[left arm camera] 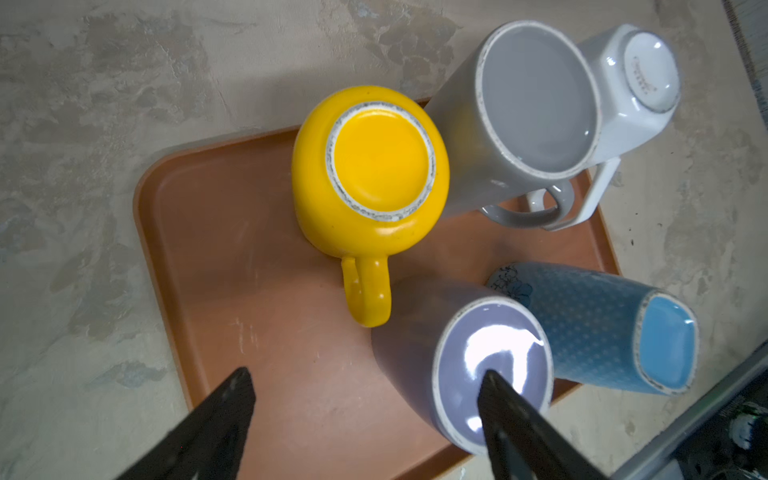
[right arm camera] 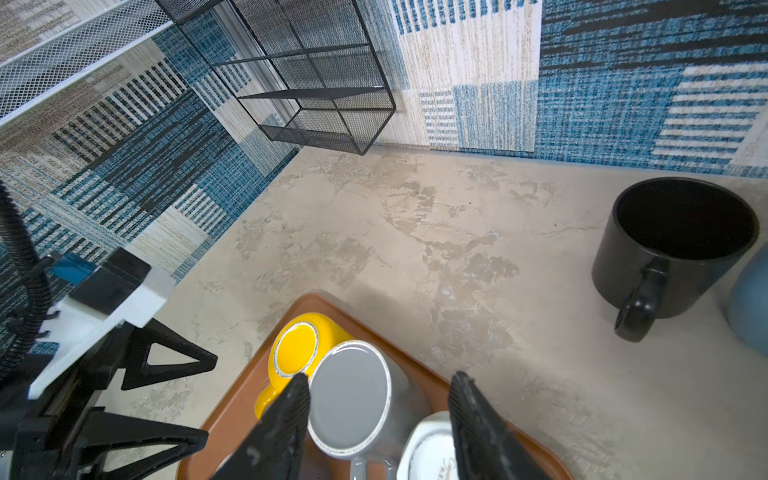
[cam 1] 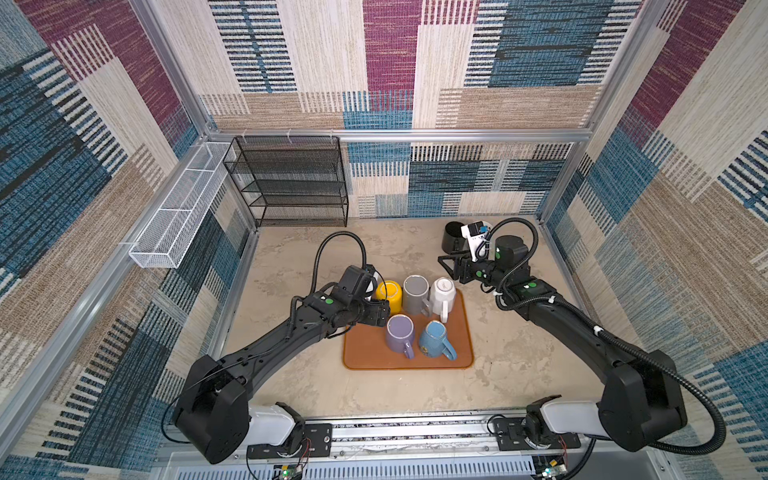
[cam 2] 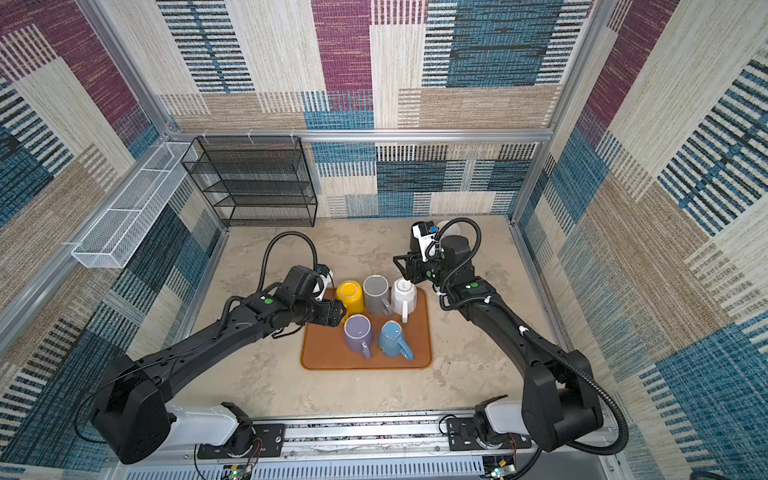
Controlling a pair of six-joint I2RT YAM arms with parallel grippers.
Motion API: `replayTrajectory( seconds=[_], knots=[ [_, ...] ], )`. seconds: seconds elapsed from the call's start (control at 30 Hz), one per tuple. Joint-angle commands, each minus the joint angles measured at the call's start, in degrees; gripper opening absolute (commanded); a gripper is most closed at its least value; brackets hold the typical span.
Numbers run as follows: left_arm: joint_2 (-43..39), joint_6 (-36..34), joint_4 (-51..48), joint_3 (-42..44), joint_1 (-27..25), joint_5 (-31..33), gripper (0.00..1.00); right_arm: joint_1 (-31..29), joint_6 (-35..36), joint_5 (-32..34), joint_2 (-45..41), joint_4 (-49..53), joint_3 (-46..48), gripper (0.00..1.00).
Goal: Turn the mug right side up
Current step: 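Open the right gripper toward the tray while the left gripper descends to the yellow mug, then grasp the upside-down yellow mug by its handle with the left gripper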
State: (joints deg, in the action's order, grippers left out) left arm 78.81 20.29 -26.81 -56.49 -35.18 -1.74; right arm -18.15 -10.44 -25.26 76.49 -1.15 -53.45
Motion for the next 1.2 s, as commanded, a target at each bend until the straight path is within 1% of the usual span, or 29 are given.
replayTrajectory(
  seconds=[0.0,0.07,0.1,0.33,0.67,0.83,1.17],
  knots=[
    [1.52,0.76,-0.70,-1.43,-0.74,4.07,0.76,-0.29,-1.05,-0.30,-0.55,-3.07,0.85,0.57],
    [2.43,0.87,-0.70,-2.23,-1.03,5.64,0.68,-0.32,-1.16,-0.12,-0.55,-3.08,1.06,0.57],
    [2.98,0.80,-0.75,-2.68,-1.03,5.92,0.66,-0.37,-1.19,0.09,-0.47,-3.01,1.22,0.57],
    [6.65,0.95,-0.67,-5.00,-1.56,5.87,0.66,-0.51,-1.43,0.78,-0.68,-2.81,1.92,0.57],
    [11.75,1.45,-0.70,-7.57,-2.41,6.21,0.63,-0.49,-1.04,2.16,-1.26,-1.62,2.00,0.57],
    [14.25,1.49,-0.70,-8.94,-2.87,6.15,0.53,-0.55,-0.97,2.23,-1.20,-1.40,1.95,0.57],
    [17.98,0.52,-3.67,-11.53,-3.02,9.15,0.40,-0.54,-0.55,2.89,-2.01,-0.57,1.85,0.57]
  ],
)
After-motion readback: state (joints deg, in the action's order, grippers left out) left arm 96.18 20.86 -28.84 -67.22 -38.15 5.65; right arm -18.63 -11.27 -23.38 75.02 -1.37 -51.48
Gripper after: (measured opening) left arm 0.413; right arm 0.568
